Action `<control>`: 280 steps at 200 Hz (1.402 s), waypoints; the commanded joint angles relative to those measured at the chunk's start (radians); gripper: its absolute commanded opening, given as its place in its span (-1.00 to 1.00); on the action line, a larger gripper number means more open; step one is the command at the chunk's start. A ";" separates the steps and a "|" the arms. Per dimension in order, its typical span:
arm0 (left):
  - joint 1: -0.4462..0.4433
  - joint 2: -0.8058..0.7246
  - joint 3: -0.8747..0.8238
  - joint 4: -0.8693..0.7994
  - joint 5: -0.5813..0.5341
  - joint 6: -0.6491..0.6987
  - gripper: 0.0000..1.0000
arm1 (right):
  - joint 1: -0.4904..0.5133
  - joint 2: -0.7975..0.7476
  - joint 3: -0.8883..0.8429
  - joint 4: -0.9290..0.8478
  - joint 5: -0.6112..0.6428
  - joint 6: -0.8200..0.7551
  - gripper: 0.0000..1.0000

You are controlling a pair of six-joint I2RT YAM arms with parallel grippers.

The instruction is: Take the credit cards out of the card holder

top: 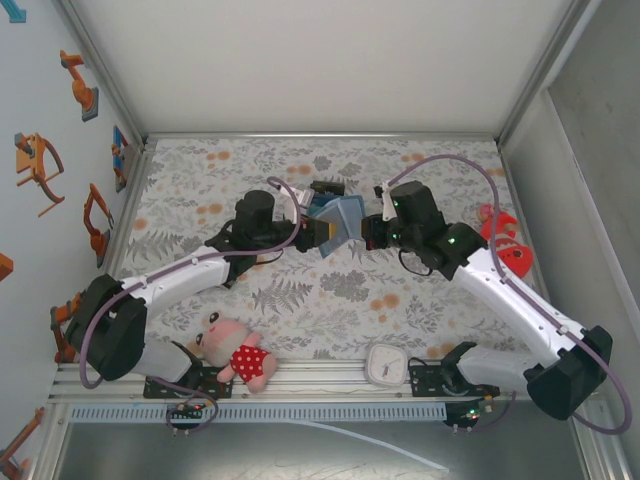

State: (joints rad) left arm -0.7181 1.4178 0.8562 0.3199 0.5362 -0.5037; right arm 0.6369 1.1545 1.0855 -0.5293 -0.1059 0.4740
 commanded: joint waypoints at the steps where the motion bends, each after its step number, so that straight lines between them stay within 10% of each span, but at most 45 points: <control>1: 0.000 -0.039 0.004 0.003 0.041 0.012 -0.75 | -0.012 -0.043 -0.031 0.099 -0.103 0.025 -1.00; 22: 0.005 -0.042 0.011 -0.005 0.047 0.017 -0.93 | -0.022 -0.071 -0.056 0.117 -0.123 0.007 -0.99; 36: 0.009 -0.044 0.016 -0.005 0.060 0.012 -0.97 | -0.022 -0.092 -0.088 0.149 -0.137 -0.025 -0.41; 65: 0.014 -0.047 0.031 -0.002 0.109 -0.007 -1.00 | -0.022 -0.111 -0.134 0.188 -0.176 -0.102 0.09; 163: 0.031 -0.057 0.062 -0.088 0.160 -0.037 -1.00 | -0.022 -0.078 -0.150 0.189 -0.171 -0.165 0.98; 280: 0.043 -0.054 0.108 -0.151 0.271 -0.064 -0.99 | -0.022 -0.118 -0.213 0.266 -0.167 -0.145 0.83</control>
State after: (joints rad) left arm -0.6773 1.3926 0.9222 0.1448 0.7326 -0.5484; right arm 0.6182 1.0222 0.8921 -0.3321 -0.2626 0.3012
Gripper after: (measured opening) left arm 0.143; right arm 0.952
